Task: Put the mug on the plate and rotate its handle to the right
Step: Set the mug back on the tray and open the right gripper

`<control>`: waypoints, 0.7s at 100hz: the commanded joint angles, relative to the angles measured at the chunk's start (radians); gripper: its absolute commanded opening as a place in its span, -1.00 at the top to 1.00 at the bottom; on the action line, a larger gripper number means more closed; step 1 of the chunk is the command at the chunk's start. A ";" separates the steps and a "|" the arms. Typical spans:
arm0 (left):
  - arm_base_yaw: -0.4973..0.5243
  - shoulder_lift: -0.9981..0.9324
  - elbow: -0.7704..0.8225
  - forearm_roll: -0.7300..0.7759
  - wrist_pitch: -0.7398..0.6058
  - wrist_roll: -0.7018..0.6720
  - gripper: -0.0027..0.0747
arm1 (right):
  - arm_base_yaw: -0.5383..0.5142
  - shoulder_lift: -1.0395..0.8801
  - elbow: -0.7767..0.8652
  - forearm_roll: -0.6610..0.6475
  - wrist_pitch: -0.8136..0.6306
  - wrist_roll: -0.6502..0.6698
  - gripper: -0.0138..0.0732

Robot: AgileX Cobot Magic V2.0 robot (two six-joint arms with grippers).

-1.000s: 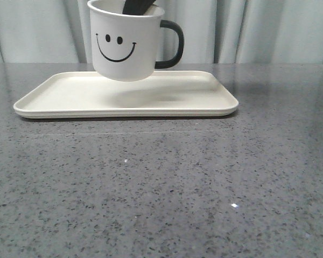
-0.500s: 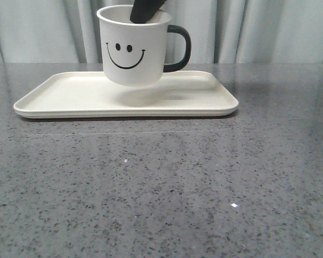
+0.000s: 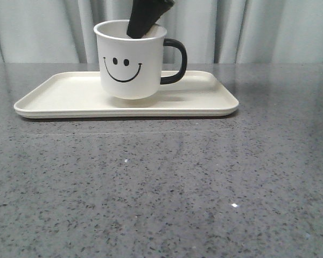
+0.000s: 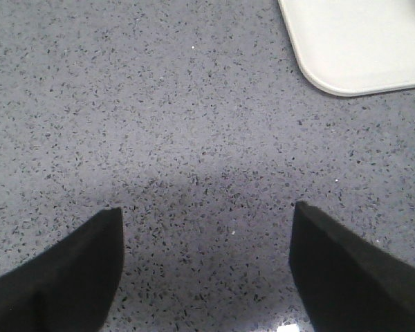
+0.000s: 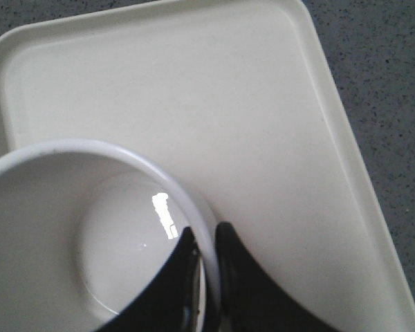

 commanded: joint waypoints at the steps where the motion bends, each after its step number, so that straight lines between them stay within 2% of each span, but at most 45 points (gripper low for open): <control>1: 0.002 -0.006 -0.027 -0.014 -0.049 -0.001 -0.35 | 0.001 -0.048 -0.030 0.031 0.087 -0.007 0.83; 70: 0.002 -0.006 -0.027 -0.014 -0.049 -0.001 -0.35 | 0.001 -0.036 0.016 0.034 0.086 -0.007 0.83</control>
